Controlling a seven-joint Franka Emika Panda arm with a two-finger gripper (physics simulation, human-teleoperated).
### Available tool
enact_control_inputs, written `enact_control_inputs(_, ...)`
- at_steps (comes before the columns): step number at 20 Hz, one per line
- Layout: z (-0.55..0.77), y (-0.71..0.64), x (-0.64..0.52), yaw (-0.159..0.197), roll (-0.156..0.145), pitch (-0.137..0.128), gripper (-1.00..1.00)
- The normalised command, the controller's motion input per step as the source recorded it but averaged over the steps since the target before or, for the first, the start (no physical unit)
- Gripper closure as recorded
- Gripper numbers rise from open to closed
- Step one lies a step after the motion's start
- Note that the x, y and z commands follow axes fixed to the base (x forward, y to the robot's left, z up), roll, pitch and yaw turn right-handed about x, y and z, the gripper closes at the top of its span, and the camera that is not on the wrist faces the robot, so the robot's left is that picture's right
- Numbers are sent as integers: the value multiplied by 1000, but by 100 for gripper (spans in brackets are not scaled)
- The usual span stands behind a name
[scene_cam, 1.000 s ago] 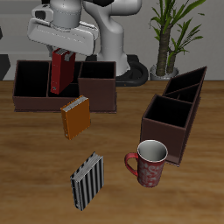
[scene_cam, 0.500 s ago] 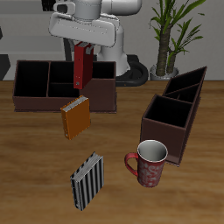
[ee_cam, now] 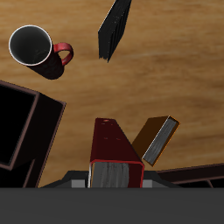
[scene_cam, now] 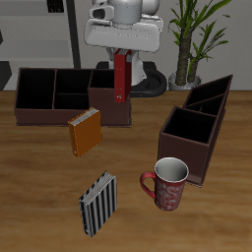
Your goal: Place the red book into the left desk caddy's right compartment
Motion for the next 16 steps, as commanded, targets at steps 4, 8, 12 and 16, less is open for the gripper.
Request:
enact_control_inputs(4,171,531,24,7,69,2,100)
enact_control_inputs(8,107,433,43,-43,67,4,100)
enact_control_inputs(12,-22,340,122,-19,44,22,100)
enact_control_inputs(16,21,234,155,-7,12,20,100)
